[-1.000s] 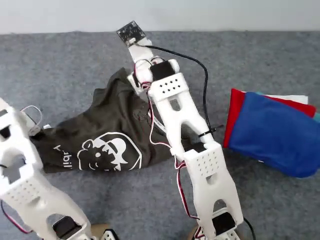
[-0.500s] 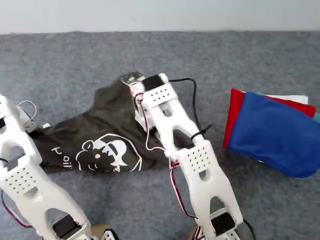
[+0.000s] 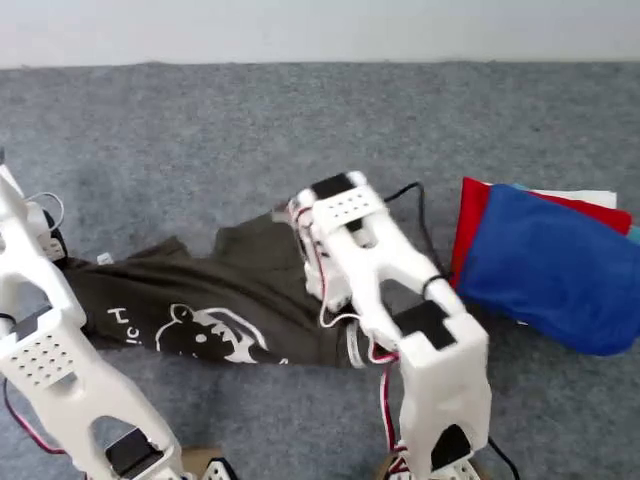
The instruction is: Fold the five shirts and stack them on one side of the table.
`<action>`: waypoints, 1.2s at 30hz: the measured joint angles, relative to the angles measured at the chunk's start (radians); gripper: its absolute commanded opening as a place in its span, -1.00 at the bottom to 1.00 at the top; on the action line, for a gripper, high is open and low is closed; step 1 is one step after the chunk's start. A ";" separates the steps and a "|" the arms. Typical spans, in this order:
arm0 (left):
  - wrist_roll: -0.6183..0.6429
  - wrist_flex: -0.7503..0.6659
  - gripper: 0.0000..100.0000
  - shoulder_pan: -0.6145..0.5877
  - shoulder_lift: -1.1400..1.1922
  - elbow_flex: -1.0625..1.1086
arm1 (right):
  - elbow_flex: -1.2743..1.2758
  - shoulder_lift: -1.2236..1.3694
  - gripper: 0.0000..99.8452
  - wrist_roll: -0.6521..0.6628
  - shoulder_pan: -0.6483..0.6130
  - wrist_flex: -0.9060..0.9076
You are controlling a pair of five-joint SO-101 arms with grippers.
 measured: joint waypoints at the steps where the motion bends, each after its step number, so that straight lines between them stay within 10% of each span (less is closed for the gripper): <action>1: -0.002 0.009 -0.98 0.000 0.000 -0.009 | -0.014 -0.023 -0.37 0.000 0.008 -0.006; 10: -0.008 0.020 -0.98 0.000 0.009 -0.021 | -0.377 -0.052 -0.78 -0.048 0.009 0.026; 17: -0.011 0.020 -0.98 0.029 0.009 -0.021 | -0.680 0.183 -0.44 -0.281 0.003 -0.060; 36: -0.011 0.020 -0.98 0.035 0.009 -0.021 | -1.310 0.882 -0.55 -0.381 -0.041 -0.170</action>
